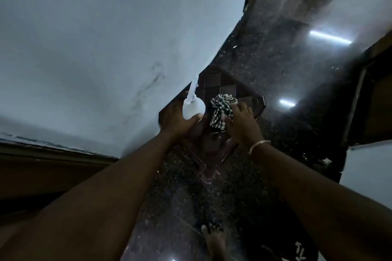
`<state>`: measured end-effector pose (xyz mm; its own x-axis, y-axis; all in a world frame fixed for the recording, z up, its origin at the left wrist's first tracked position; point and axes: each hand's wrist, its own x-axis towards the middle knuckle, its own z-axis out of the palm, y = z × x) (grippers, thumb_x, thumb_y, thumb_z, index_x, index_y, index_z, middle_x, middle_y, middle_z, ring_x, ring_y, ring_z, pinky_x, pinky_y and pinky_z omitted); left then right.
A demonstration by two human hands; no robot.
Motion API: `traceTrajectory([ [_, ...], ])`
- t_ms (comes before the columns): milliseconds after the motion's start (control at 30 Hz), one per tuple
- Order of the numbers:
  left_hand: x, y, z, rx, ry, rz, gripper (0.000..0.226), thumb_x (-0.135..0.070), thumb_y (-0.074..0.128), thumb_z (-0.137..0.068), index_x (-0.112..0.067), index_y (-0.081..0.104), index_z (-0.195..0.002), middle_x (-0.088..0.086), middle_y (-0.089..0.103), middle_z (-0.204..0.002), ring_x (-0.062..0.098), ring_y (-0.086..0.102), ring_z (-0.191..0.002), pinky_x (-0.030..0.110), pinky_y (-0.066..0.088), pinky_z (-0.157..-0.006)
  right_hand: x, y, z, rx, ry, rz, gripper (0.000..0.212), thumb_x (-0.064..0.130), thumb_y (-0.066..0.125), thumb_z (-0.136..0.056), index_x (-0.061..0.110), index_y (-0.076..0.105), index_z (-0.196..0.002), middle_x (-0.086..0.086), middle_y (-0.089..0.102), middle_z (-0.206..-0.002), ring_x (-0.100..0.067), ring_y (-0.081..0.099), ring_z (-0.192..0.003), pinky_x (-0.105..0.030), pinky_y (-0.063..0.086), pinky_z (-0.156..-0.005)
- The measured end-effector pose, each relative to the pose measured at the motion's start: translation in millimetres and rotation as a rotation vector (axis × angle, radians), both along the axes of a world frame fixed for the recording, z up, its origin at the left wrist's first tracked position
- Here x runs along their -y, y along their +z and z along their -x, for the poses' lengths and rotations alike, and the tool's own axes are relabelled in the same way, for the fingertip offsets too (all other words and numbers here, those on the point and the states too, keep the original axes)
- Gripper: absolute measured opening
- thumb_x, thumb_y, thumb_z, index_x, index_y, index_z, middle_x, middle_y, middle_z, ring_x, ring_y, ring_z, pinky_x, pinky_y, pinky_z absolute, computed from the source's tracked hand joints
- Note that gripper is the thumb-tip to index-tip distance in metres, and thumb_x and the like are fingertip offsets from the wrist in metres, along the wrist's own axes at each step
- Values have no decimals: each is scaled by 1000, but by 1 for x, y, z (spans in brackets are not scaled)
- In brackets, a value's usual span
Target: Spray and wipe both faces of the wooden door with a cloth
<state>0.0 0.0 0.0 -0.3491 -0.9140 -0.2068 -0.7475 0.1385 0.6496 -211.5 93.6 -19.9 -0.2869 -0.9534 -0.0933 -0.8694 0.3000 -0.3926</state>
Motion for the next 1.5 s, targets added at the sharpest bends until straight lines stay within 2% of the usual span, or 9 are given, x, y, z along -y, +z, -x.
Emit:
traceTrajectory([
  [267, 34, -6, 24, -242, -28, -63, 68, -45, 78, -91, -34, 46, -150, -20, 61, -121, 0, 61, -108, 4, 42, -90, 64, -49, -4, 60, -100, -151, 59, 29, 71, -87, 4, 47, -135, -20, 39, -140, -47, 50, -117, -48, 46, -93],
  [433, 47, -4, 35, -265, -16, -152, 55, -47, 71, -91, -46, 52, -143, -12, 68, -116, 15, 65, -116, 36, 49, -108, 72, -54, 1, 290, -340, -9, 36, 9, 67, -82, 5, 68, -118, -21, 59, -118, -41, 60, -104, -41, 48, -91],
  [567, 50, -1, 29, -243, 152, -217, 68, -74, 65, -75, -45, 57, -136, 0, 70, -131, 21, 64, -124, 46, 49, -111, 55, -41, 11, 954, -628, 70, 11, 8, 63, -90, 9, 74, -91, -13, 69, -84, -24, 67, -70, -37, 57, -66],
  [733, 27, 48, 5, -364, 169, -128, 43, -39, 67, -94, -41, 64, -136, -9, 76, -117, 11, 69, -111, 28, 50, -103, 15, 27, 4, 1723, -862, 164, 15, 15, 56, -79, 15, 63, -66, 6, 61, -51, -5, 60, -46, -19, 48, -52],
  [967, -20, 147, -50, -483, 249, 34, 18, -16, 68, -98, -29, 73, -108, -8, 76, -93, 7, 68, -71, 25, 57, -78, -31, 114, -43, 1963, -732, 107, 53, 39, 86, -27, 7, 78, -69, -15, 72, -82, -29, 70, -67, -36, 56, -74],
  [1100, -62, 212, -94, -489, 264, 148, 4, -18, 70, -97, -18, 67, -97, 3, 70, -91, 11, 64, -81, 22, 49, -78, -47, 184, -84, 2019, -671, 192, 32, 31, 59, -60, 6, 78, -66, -13, 73, -81, -28, 72, -68, -34, 59, -70],
  [1267, -136, 300, -161, -566, 297, 272, 9, -26, 68, -95, -19, 62, -92, 11, 61, -90, 21, 56, -74, 42, 49, -73, -85, 292, -149, 2203, -417, 251, 46, 35, 73, -65, 10, 68, -103, -15, 64, -117, -35, 64, -105, -52, 35, -115],
  [1367, -189, 359, -204, -627, 356, 323, 9, -23, 68, -93, -16, 62, -92, 11, 64, -86, 22, 61, -74, 45, 53, -69, -119, 356, -195, 2278, -217, 162, 92, 28, 96, -52, 10, 58, -133, -12, 58, -138, -36, 60, -123, -61, 51, -96],
  [1500, -254, 434, -253, -727, 425, 312, 4, -21, 66, -92, -23, 64, -94, 6, 66, -84, 26, 71, -61, 37, 54, -56, -167, 423, -259, 2241, -100, 166, 38, 24, 66, -79, 0, 72, -107, -23, 65, -120, -40, 70, -98, -56, 59, -80],
])
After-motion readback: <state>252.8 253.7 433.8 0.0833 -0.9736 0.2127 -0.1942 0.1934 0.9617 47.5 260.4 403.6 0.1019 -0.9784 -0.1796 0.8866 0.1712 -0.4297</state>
